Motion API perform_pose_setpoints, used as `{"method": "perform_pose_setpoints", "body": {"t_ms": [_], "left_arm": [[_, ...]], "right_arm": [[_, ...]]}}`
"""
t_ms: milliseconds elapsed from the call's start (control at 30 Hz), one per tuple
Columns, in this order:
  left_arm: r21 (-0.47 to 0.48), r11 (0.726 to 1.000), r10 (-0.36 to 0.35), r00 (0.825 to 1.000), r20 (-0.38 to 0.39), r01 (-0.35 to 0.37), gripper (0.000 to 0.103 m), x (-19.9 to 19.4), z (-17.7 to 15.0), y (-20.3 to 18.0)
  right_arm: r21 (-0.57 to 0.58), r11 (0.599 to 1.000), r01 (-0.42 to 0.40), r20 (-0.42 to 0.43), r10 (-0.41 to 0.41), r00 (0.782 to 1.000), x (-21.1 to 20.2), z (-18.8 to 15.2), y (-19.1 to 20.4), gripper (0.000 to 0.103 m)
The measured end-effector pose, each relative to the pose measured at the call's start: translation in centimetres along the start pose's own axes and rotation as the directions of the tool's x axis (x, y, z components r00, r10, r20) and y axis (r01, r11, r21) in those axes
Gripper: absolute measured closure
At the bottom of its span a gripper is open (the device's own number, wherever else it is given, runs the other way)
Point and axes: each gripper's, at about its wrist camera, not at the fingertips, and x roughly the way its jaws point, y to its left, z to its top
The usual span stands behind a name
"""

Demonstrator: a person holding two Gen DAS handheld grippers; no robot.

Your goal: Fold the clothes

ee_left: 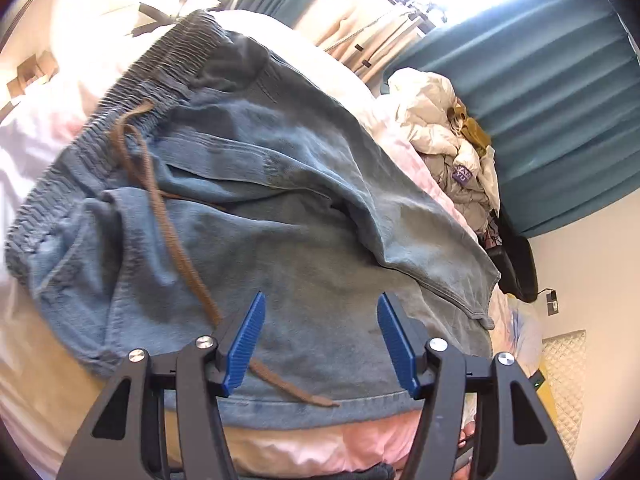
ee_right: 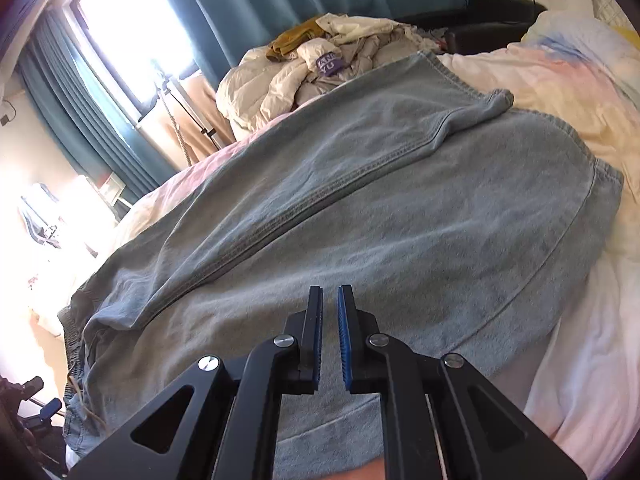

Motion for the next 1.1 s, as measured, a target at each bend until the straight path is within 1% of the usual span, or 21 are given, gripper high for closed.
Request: {"method": "perform_pose_setpoints", "body": {"t_ms": [67,133,167,233,300,333,400,500,600,667,700,767,833,900,933,967,1033,1100], "left_arm": [[-0.042,0.999,0.013,1.0,0.014,-0.013,0.043,-3.3,-0.1,2.9],[-0.098,0.995,0.038,0.999,0.028,-0.035,0.043,-6.7,-0.8,7.0],[-0.136,0.99,0.051,0.998,0.026,-0.047,0.043,-8.1,-1.0,8.9],[-0.244,0.968,0.064,0.998,-0.016,-0.066,0.043,-9.5,-1.2,12.5],[-0.368,0.928,0.023,0.995,-0.095,-0.056,0.043,-9.0,-2.0,16.3],[-0.415,0.908,0.002,0.992,-0.124,-0.053,0.043,-8.5,-2.4,17.8],[-0.471,0.881,-0.032,0.988,-0.154,-0.045,0.043,-7.1,-3.1,19.7],[-0.529,0.849,-0.072,0.988,-0.139,-0.012,0.043,-5.7,-3.7,21.5],[-0.552,0.834,-0.101,0.986,-0.136,0.009,0.043,-4.3,-4.0,22.1],[-0.548,0.836,-0.11,0.982,-0.155,0.007,0.043,-3.4,-4.0,22.0],[-0.536,0.844,-0.108,0.98,-0.169,0.001,0.043,-2.9,-3.9,21.7],[-0.492,0.871,-0.092,0.975,-0.201,-0.019,0.043,-1.8,-3.9,20.8],[-0.465,0.885,-0.088,0.971,-0.223,-0.027,0.043,-0.8,-3.7,20.0],[-0.452,0.892,-0.08,0.971,-0.224,-0.031,0.043,-0.2,-3.4,19.6],[-0.443,0.896,-0.071,0.972,-0.225,-0.038,0.044,0.2,-3.2,19.4],[-0.434,0.9,-0.061,0.972,-0.226,-0.044,0.044,0.5,-3.0,19.3],[-0.42,0.906,-0.04,0.973,-0.228,-0.061,0.044,1.2,-2.8,18.9],[-0.398,0.913,-0.006,0.972,-0.234,-0.09,0.045,2.0,-2.8,18.6]], "right_arm": [[-0.002,1.0,-0.004,-0.031,0.004,1.0,-0.2,-0.7,-0.1,0.095],[0.017,1.0,-0.006,-0.049,0.007,0.999,-0.5,-1.1,-0.5,0.095],[0.028,1.0,-0.005,-0.057,0.006,0.998,-0.7,-1.3,-0.8,0.095],[0.066,0.998,-0.003,-0.062,0.007,0.998,-1.3,-1.4,-1.5,0.095],[0.102,0.995,-0.016,-0.06,0.022,0.998,-2.1,-1.4,-2.1,0.095],[0.113,0.993,-0.023,-0.056,0.029,0.998,-2.6,-1.4,-2.3,0.095],[0.109,0.994,-0.027,-0.042,0.032,0.999,-3.7,-1.4,-2.4,0.095],[0.103,0.994,-0.044,-0.018,0.046,0.999,-5.9,-1.1,-3.0,0.095],[0.126,0.99,-0.062,0.017,0.06,0.998,-8.3,-0.5,-4.7,0.095],[0.156,0.986,-0.057,0.036,0.052,0.998,-9.7,0.1,-6.7,0.095],[0.173,0.984,-0.052,0.042,0.045,0.998,-10.2,0.4,-7.8,0.095],[0.207,0.978,-0.042,0.056,0.031,0.998,-11.3,1.0,-10.1,0.095],[0.236,0.972,-0.012,0.07,-0.004,0.998,-12.1,1.5,-12.7,0.094],[0.273,0.962,0.023,0.081,-0.047,0.996,-12.6,1.8,-15.6,0.081],[0.301,0.953,0.033,0.079,-0.059,0.995,-12.5,1.9,-17.2,0.07],[0.334,0.942,0.035,0.073,-0.063,0.995,-12.3,2.0,-18.8,0.064],[0.4,0.916,0.033,0.053,-0.059,0.997,-11.6,2.1,-21.7,0.061],[0.461,0.887,0.015,0.024,-0.03,0.999,-10.2,2.1,-24.3,0.061]]}}
